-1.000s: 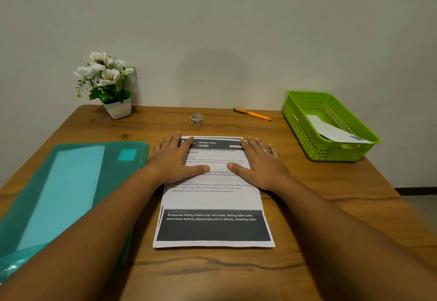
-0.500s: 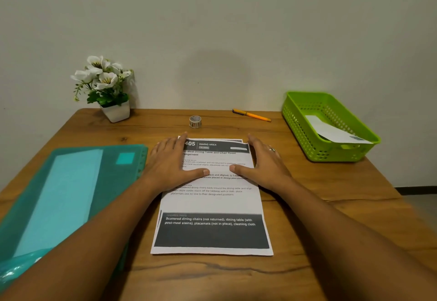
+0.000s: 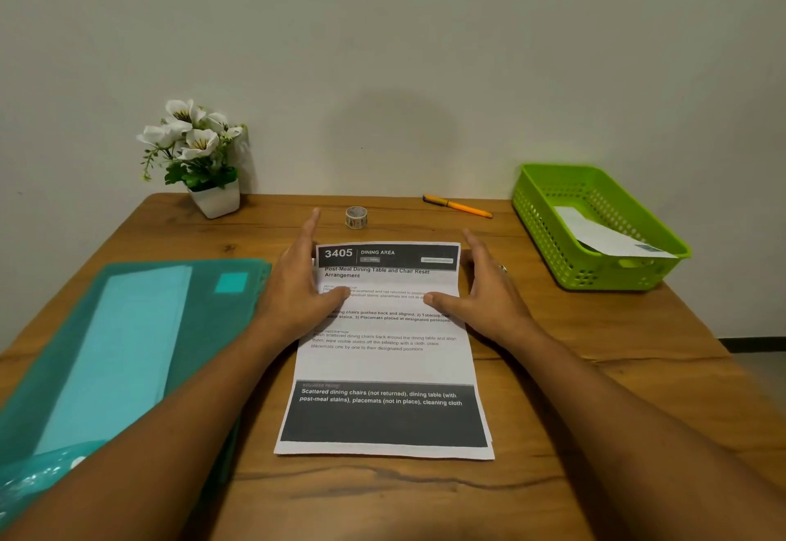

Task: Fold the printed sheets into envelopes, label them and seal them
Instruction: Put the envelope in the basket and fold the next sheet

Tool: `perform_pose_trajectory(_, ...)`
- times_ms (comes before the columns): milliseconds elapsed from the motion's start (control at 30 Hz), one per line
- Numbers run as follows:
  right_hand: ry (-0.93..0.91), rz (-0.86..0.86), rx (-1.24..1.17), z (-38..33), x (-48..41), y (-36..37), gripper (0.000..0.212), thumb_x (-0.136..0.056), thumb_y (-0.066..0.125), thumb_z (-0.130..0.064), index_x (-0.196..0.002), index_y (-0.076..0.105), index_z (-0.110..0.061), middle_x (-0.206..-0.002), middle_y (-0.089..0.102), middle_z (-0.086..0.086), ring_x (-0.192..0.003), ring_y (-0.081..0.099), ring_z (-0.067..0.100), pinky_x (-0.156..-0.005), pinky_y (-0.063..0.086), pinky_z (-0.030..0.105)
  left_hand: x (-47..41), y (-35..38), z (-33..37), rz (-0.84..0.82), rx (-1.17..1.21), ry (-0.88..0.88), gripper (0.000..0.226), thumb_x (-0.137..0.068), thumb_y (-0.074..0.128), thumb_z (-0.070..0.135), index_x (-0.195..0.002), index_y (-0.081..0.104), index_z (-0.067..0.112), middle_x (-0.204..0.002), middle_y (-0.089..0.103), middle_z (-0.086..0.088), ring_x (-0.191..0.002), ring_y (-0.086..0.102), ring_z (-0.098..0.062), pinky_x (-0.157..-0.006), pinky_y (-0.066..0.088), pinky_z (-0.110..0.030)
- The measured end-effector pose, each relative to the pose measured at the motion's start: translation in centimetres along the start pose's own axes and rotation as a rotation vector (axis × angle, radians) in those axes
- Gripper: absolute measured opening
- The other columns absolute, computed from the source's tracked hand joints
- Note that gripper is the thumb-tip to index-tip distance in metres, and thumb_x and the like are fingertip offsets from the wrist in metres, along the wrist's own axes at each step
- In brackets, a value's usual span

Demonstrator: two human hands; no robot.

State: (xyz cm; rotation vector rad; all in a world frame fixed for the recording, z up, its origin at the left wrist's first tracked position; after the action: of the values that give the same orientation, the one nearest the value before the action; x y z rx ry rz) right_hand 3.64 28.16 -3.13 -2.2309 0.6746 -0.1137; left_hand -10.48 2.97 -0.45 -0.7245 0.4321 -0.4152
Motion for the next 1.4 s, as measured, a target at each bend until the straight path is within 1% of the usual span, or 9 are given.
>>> perform_pose_trajectory(100, -0.015, 0.032, 0.009, -0.2, 0.2, -0.3, 0.125, -0.070, 0.091, -0.053, -0.164, 0.011, -0.033, -0.158, 0.046, -0.002, -0.146, 0.041, 0.024, -0.116, 0.040, 0.049, 0.2, -0.3, 0.1, 0.030, -0.008, 0.031, 0.113, -0.078, 0.088, 0.029, -0.159, 0.012, 0.048, -0.135, 0.057, -0.001, -0.126, 0.052, -0.023, -0.102, 0.050, -0.051)
perform_pose_trajectory(200, -0.055, 0.068, 0.029, -0.6, 0.4, -0.5, 0.117, -0.071, 0.090, -0.052, -0.161, 0.017, -0.035, -0.155, 0.049, -0.002, -0.141, 0.047, 0.022, -0.112, 0.046, 0.051, 0.2, -0.4, 0.3, 0.067, -0.058, 0.106, 0.080, -0.080, 0.086, 0.032, -0.148, 0.044, 0.035, -0.127, 0.058, 0.006, -0.121, 0.051, -0.016, -0.100, 0.051, -0.049)
perform_pose_trajectory(333, -0.235, 0.133, 0.160, -1.8, 1.0, -0.7, 0.076, -0.078, 0.083, -0.054, -0.143, 0.050, -0.032, -0.133, 0.055, -0.009, -0.120, 0.052, 0.013, -0.098, 0.053, 0.046, 0.3, -0.2, 0.4, 0.104, -0.142, 0.222, 0.045, -0.085, 0.077, 0.051, -0.119, 0.067, 0.023, -0.110, 0.060, 0.010, -0.104, 0.051, -0.009, -0.083, 0.051, -0.036)
perform_pose_trajectory(467, -0.328, 0.162, 0.174, -2.6, 1.6, -0.8, 0.057, -0.082, 0.081, -0.050, -0.129, 0.064, -0.024, -0.124, 0.057, -0.008, -0.110, 0.054, 0.014, -0.086, 0.050, 0.036, 0.7, -0.2, 1.2, 0.117, -0.187, 0.335, 0.043, -0.088, 0.064, 0.063, -0.106, 0.075, 0.026, -0.105, 0.065, 0.013, -0.100, 0.055, -0.006, -0.079, 0.046, -0.029)
perform_pose_trajectory(667, -0.386, 0.197, 0.247, -2.7, 1.7, -0.6, 0.028, -0.091, 0.072, -0.022, -0.119, 0.072, -0.021, -0.115, 0.063, -0.005, -0.103, 0.057, 0.017, -0.081, 0.052, 0.036, 0.8, 1.1, 1.7, -0.033, -0.316, 0.367, 0.051, -0.087, 0.064, 0.064, -0.119, 0.075, 0.026, -0.125, 0.072, 0.007, -0.113, 0.064, -0.012, -0.093, 0.054, -0.036)
perform_pose_trajectory(867, -0.362, 0.258, 0.303, -2.3, 1.6, -0.8, 0.027, -0.091, 0.065, -0.007, -0.112, 0.078, -0.018, -0.108, 0.068, -0.002, -0.097, 0.059, 0.022, -0.075, 0.050, 0.034, 1.0, 1.5, 2.2, -0.071, -0.403, 0.386, 0.055, -0.089, 0.057, 0.064, -0.127, 0.071, 0.026, -0.123, 0.073, 0.005, -0.110, 0.067, -0.018, -0.088, 0.056, -0.039)
perform_pose_trajectory(1133, -0.207, 0.261, 0.317, -1.3, 1.3, -1.2, 0.032, -0.093, 0.062, -0.007, -0.117, 0.077, -0.021, -0.114, 0.068, -0.002, -0.102, 0.059, 0.022, -0.079, 0.055, 0.038, 0.2, 2.7, 1.6, -0.199, -0.533, 0.307, 0.072, -0.092, 0.044, 0.078, -0.149, 0.051, 0.036, -0.157, 0.047, 0.007, -0.145, 0.041, -0.017, -0.114, 0.038, -0.042)
perform_pose_trajectory(1200, -0.213, 0.224, 0.281, -1.5, 1.2, -0.9, 0.034, -0.092, 0.062, -0.013, -0.123, 0.074, -0.021, -0.119, 0.066, -0.001, -0.107, 0.059, 0.021, -0.087, 0.054, 0.041, 0.1, 3.1, 1.8, -0.224, -0.540, 0.280, 0.072, -0.092, 0.042, 0.078, -0.152, 0.046, 0.037, -0.161, 0.041, 0.007, -0.148, 0.037, -0.018, -0.115, 0.035, -0.043)
perform_pose_trajectory(1400, -0.292, 0.181, 0.282, -2.6, 1.6, -0.7, 0.057, -0.093, 0.055, -0.065, -0.127, 0.071, -0.022, -0.125, 0.067, -0.005, -0.118, 0.055, 0.014, -0.111, 0.036, 0.046, 0.5, 5.6, 2.4, -0.284, -0.616, 0.228, 0.077, -0.095, 0.025, 0.078, -0.160, 0.029, 0.036, -0.168, 0.025, -0.003, -0.155, 0.019, -0.026, -0.123, 0.020, -0.056)
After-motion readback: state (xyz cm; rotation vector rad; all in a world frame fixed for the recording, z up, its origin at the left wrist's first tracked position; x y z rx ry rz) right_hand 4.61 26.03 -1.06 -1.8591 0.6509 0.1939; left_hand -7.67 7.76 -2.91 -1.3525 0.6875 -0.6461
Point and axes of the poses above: each hand's wrist, its own x-axis away from the middle knuckle, its own y-axis out of the palm, z = x × y, the point moved 7 cm from there along -x, towards the middle knuckle
